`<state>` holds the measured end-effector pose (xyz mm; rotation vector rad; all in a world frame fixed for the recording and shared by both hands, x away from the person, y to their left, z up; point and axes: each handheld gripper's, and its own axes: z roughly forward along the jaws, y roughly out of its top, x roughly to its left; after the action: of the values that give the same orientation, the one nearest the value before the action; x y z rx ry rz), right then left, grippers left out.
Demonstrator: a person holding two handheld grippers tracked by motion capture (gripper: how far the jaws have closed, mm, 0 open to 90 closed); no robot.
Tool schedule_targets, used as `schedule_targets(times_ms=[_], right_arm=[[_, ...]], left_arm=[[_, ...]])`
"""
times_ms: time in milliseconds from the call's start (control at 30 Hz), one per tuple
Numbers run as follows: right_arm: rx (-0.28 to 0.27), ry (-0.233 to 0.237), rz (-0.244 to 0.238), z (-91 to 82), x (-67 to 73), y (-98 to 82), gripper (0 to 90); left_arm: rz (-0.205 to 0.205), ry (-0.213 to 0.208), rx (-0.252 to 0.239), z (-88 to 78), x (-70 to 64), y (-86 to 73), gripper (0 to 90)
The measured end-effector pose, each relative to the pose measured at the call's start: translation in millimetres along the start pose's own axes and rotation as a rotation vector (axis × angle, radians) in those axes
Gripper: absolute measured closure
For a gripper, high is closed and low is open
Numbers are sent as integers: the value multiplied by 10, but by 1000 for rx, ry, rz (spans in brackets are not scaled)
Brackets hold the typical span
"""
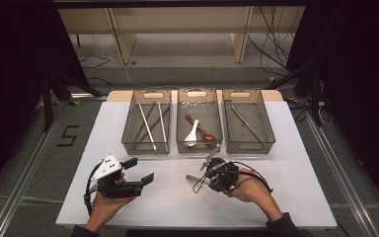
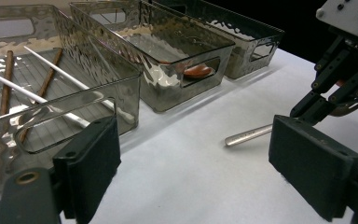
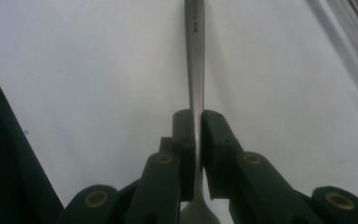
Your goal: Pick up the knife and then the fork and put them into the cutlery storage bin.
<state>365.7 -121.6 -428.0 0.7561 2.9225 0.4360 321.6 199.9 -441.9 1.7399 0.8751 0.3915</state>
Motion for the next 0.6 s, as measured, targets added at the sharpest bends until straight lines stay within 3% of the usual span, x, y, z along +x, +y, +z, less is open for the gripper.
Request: schedule_targets(times_ms=[233, 600], right_arm=[[-18, -17, 17, -98, -62, -29, 847], [-76, -56, 82, -379, -223, -106, 847]], left_arm=[[0, 1, 1, 1, 0, -1, 160], [-6, 4, -1, 5, 4, -5, 160]])
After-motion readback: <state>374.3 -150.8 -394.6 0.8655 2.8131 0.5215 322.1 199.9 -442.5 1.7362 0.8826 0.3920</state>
